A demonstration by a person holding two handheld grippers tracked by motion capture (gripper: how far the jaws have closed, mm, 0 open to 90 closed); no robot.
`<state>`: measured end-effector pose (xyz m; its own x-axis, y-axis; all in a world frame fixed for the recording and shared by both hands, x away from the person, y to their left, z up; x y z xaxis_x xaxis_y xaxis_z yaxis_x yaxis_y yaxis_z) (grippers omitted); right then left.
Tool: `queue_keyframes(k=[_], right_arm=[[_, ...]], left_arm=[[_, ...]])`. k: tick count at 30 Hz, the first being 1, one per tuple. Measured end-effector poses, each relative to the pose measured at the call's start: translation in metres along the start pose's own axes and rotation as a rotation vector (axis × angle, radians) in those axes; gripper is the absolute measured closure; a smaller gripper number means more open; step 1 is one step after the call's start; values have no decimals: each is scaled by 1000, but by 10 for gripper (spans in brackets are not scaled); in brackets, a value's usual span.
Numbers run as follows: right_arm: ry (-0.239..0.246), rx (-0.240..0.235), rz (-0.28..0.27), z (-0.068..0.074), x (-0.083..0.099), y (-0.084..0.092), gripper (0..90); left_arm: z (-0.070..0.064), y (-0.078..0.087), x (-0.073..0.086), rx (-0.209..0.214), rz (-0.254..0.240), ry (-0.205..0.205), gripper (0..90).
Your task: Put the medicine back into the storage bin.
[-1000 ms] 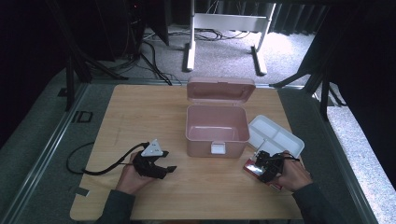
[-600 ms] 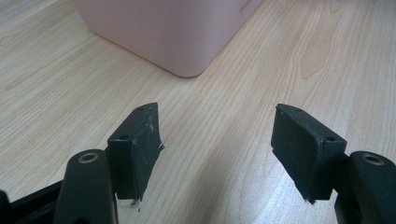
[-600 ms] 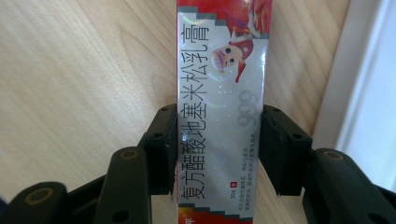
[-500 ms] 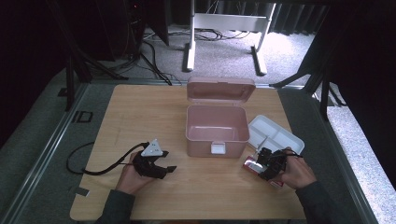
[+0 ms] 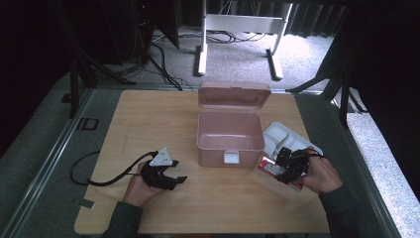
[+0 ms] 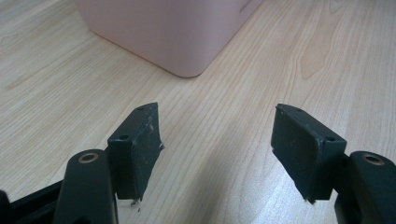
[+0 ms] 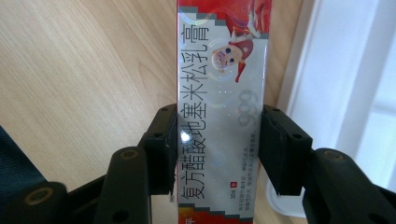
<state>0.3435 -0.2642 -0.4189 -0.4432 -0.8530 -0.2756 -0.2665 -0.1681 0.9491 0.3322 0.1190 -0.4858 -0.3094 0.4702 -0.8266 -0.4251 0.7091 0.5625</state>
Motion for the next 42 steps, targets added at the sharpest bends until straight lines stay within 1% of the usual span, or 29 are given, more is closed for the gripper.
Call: queue_keyframes(k=[3, 5, 8, 11, 14, 19, 27, 30, 37, 42], right_arm=[[18, -7, -14, -1, -4, 7, 510], [22, -9, -18, -2, -7, 11, 510], [32, -4, -24, -4, -11, 17, 510], [43, -2, -18, -4, -14, 23, 511], [57, 0, -13, -3, -15, 27, 511], [64, -6, -17, -3, -15, 36, 511], [92, -14, -38, -3, -19, 50, 512], [103, -23, -31, -3, -21, 55, 512], [120, -16, -44, -4, -28, 67, 512], [146, -16, -66, -5, -34, 72, 513]], left_arm=[[0, 0, 0, 0, -1, 2, 330], [0, 0, 0, 0, -3, 1, 330], [0, 1, 0, -1, -1, 1, 329], [0, 1, 0, 0, -2, 1, 330], [0, 0, 0, 3, 1, -1, 329], [0, 0, 0, 3, 0, 1, 330], [0, 0, 0, 6, 3, 0, 329], [0, 0, 0, 5, 2, 0, 330], [0, 0, 0, 6, 3, 0, 330], [-1, -1, 1, 10, 5, 2, 329]])
Point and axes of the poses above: each handheld gripper's, and its own axes: y roughly backward along the jaws, x roughly out of its underside, z roughly to its left, the point moved 4 cm from there along -y, roughly forward along the jaws, and after that the axes turned 6 degrees about -z, right-handed, at the moved point
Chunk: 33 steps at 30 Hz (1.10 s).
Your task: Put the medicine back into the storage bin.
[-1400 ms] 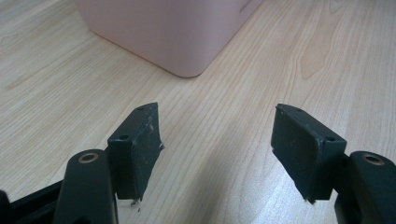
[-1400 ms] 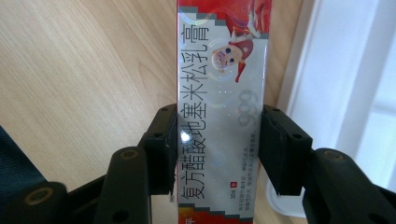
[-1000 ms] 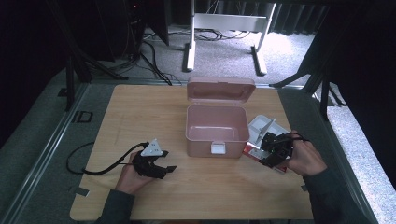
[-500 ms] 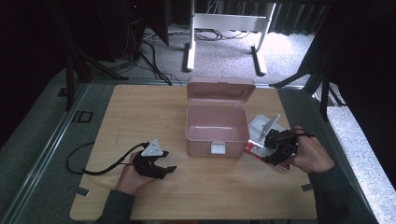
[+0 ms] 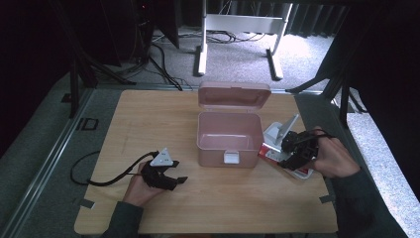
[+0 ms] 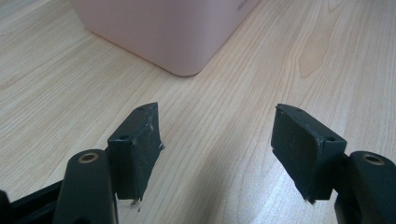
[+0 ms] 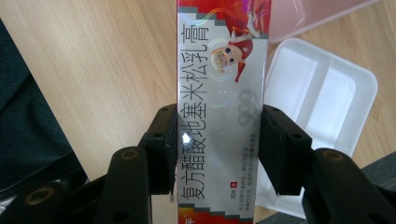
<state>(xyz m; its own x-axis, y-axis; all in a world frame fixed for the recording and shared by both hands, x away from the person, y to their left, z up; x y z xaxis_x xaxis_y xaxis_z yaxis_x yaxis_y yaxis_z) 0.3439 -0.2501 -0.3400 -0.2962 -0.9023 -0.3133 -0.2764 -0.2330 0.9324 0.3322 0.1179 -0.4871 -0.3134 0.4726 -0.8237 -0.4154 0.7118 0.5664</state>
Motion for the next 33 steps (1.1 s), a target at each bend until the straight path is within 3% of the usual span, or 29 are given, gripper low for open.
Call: queue_keyframes(k=[9, 19, 33], right_arm=[[13, -1, -17, -9, -12, -1, 513], [57, -13, -31, -21, -34, -14, 513], [160, -36, -39, -30, -65, -30, 513]], left_arm=[[0, 0, 0, -1, 0, 0, 330], [1, 1, 0, -2, -2, -4, 329], [1, 0, 0, -1, -4, -2, 330]])
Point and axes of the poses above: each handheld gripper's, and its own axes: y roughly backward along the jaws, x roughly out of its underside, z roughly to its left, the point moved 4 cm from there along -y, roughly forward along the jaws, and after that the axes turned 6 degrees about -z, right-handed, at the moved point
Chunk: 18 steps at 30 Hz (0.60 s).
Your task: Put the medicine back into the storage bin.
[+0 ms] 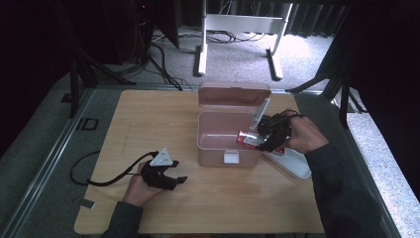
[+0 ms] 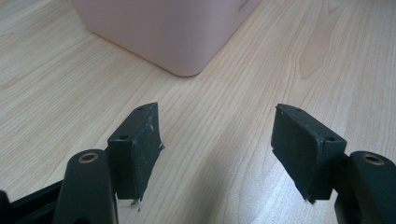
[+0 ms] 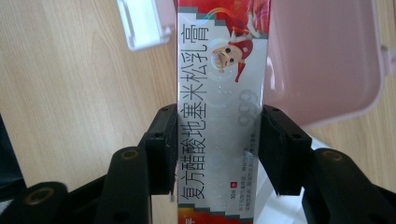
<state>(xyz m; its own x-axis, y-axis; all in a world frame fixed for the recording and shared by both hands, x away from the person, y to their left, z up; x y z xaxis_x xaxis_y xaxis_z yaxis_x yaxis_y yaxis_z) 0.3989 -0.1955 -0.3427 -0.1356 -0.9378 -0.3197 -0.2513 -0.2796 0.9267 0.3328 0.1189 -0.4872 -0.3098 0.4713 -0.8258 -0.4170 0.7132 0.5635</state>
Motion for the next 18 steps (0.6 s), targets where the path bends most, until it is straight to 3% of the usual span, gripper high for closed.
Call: queue_keyframes(k=[9, 18], right_arm=[[85, -11, 16, -5, -17, -12, 513], [133, -61, 2, -12, -30, -26, 513]], left_arm=[[0, 0, 0, 0, -2, 1, 330], [0, 0, 0, 0, -1, 4, 330]])
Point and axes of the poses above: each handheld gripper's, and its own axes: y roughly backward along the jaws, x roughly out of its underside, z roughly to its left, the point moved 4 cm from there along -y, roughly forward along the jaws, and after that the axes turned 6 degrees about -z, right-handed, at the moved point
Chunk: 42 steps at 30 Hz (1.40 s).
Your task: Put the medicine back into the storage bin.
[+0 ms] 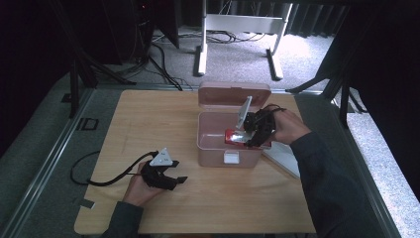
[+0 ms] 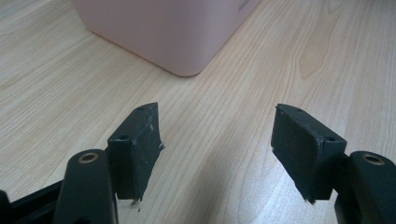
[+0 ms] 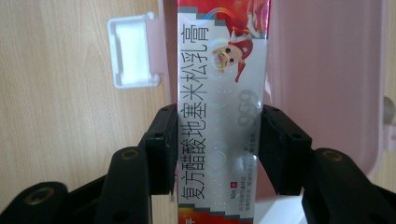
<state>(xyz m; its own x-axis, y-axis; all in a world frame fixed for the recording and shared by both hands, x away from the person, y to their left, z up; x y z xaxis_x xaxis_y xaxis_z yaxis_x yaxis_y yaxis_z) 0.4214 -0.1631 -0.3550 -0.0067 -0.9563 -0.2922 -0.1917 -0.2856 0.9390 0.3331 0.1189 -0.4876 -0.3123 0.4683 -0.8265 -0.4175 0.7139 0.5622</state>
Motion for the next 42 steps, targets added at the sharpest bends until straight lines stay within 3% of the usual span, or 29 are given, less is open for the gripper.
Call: queue_keyframes(k=[9, 19, 28, 39, 40, 42], right_arm=[[51, -7, 13, -4, -14, -8, 513], [72, -57, 21, 1, -18, -17, 512], [79, -69, 23, 2, -20, -19, 510], [60, -70, 38, 3, -21, -20, 485], [19, -91, 23, 2, -23, -19, 373], [12, -70, 14, -1, -22, -18, 356]], left_arm=[[0, 0, 0, 0, 0, -1, 329], [0, -1, 0, 0, -1, 0, 330], [0, -1, 0, -2, 1, -1, 330], [0, 0, 0, -1, 1, -1, 330], [0, 0, 0, -1, 1, -1, 330], [0, 0, 0, -1, 1, -1, 329]])
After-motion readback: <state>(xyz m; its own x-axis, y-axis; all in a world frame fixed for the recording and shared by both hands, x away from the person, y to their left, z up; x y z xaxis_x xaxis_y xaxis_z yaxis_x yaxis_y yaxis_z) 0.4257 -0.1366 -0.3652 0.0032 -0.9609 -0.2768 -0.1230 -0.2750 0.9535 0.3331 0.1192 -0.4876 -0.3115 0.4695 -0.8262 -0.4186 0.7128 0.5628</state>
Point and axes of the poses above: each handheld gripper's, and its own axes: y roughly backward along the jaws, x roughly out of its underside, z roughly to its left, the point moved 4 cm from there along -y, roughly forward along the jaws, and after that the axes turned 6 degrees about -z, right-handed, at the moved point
